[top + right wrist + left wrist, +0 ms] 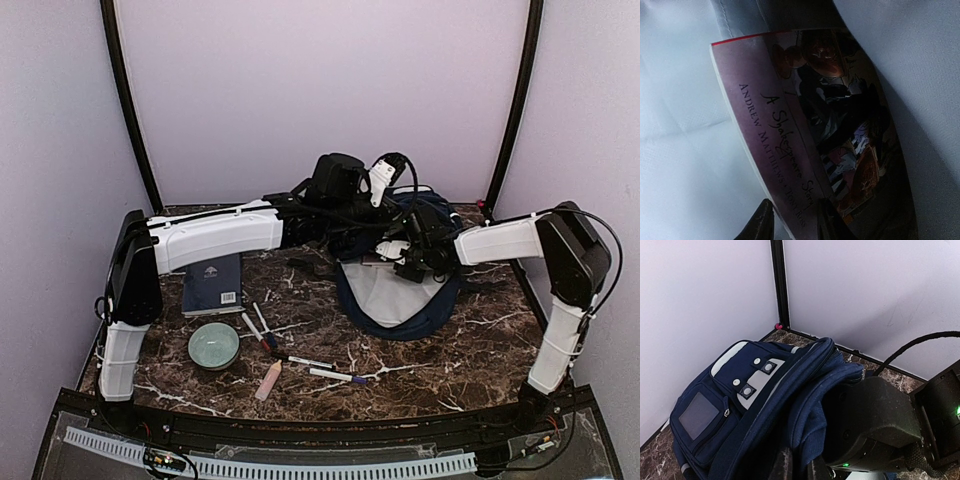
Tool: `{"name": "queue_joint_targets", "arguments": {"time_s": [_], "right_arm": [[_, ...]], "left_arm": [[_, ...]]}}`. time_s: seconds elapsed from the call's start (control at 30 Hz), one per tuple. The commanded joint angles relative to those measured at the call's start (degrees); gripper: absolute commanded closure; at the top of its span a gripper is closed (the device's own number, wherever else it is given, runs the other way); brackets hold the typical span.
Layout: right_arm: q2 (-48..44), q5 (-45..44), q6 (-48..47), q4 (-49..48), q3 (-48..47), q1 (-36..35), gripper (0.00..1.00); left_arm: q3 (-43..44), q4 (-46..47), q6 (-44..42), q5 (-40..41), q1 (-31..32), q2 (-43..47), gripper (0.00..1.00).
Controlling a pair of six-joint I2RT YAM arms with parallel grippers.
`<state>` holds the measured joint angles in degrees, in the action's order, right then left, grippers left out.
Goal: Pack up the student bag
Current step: Move the book to the largest pocket of the bag, then place the largest pocket of the bag in the student bag.
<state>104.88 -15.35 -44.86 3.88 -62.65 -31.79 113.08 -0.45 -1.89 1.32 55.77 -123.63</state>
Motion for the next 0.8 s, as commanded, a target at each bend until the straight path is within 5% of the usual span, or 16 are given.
{"name": "queue_joint_targets", "arguments": {"time_s": [0.0, 0.33, 0.77], "right_arm": [[1.5, -1.3, 1.8, -0.8, -0.3, 1.1, 0.71], [-14.0, 10.3, 3.8, 15.6, 5.0, -1.4, 0.6], [-41.0, 21.0, 4.9, 40.9, 14.1, -4.6, 0.61]], "left_arm": [[0.7, 7.6, 0.9, -3.8, 1.3, 7.3, 1.0], [-1.0, 7.3, 0.8, -2.6, 1.2, 7.2, 1.0], [-5.2, 7.0, 6.8, -7.7, 0.0, 4.5, 1.0]]}}
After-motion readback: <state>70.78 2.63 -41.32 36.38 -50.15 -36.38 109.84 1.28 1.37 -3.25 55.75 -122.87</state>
